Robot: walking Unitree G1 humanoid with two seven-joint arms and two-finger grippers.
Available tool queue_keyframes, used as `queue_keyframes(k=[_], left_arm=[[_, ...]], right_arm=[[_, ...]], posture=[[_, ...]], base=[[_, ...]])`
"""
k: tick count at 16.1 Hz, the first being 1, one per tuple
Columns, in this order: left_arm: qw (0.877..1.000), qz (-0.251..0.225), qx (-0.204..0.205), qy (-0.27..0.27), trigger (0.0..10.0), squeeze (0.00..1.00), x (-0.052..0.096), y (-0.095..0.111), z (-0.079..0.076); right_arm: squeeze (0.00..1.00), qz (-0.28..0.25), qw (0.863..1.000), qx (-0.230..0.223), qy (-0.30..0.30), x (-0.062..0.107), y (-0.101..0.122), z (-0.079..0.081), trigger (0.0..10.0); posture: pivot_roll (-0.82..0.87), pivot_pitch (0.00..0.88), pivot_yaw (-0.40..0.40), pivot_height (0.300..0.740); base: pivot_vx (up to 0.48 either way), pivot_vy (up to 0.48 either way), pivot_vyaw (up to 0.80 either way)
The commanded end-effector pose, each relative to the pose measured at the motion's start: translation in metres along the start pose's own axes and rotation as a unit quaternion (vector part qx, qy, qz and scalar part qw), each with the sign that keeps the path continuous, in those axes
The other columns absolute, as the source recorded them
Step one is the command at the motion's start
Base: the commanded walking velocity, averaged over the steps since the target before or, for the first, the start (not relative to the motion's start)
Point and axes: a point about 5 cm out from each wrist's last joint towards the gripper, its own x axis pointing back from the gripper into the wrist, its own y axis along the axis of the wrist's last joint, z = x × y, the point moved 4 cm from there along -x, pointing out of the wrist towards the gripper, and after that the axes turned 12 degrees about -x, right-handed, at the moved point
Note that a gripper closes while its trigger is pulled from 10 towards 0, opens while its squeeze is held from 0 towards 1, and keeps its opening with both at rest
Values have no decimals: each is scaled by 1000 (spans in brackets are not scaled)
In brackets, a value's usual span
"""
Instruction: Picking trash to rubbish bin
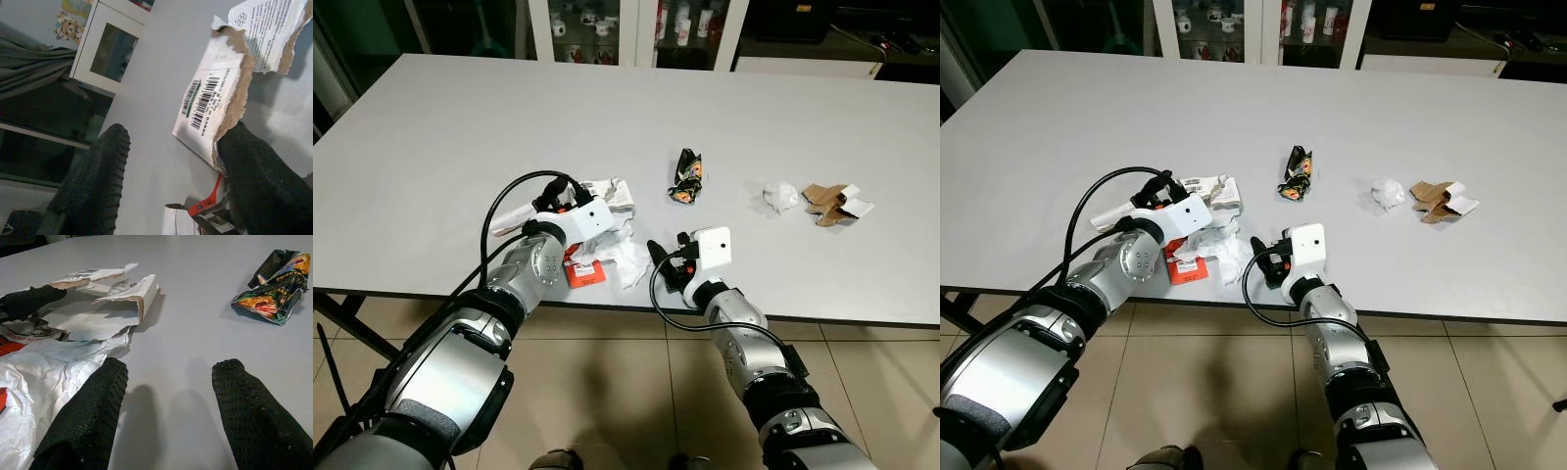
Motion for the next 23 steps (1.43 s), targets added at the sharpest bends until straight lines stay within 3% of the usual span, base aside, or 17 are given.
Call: queue_keyframes(k=[1,17,23], left_arm=[[1000,-1,4,10,0,0,-1,2,3],[1000,7,4,1,0,0,0,-2,0],[1000,8,8,24,0,0,-2,-4,11]], right_arm=[[0,-5,1000,-1,-2,1,1,-1,10000],[0,-3,1000,0,-2,1,1,-1,10000],[0,-2,1000,0,-1,1,2,-2,10000]], posture=[[-8,57,11,740],[-6,73,5,740],[0,77,-2,740]], base=[[0,0,0],[0,0,0],[0,0,0]])
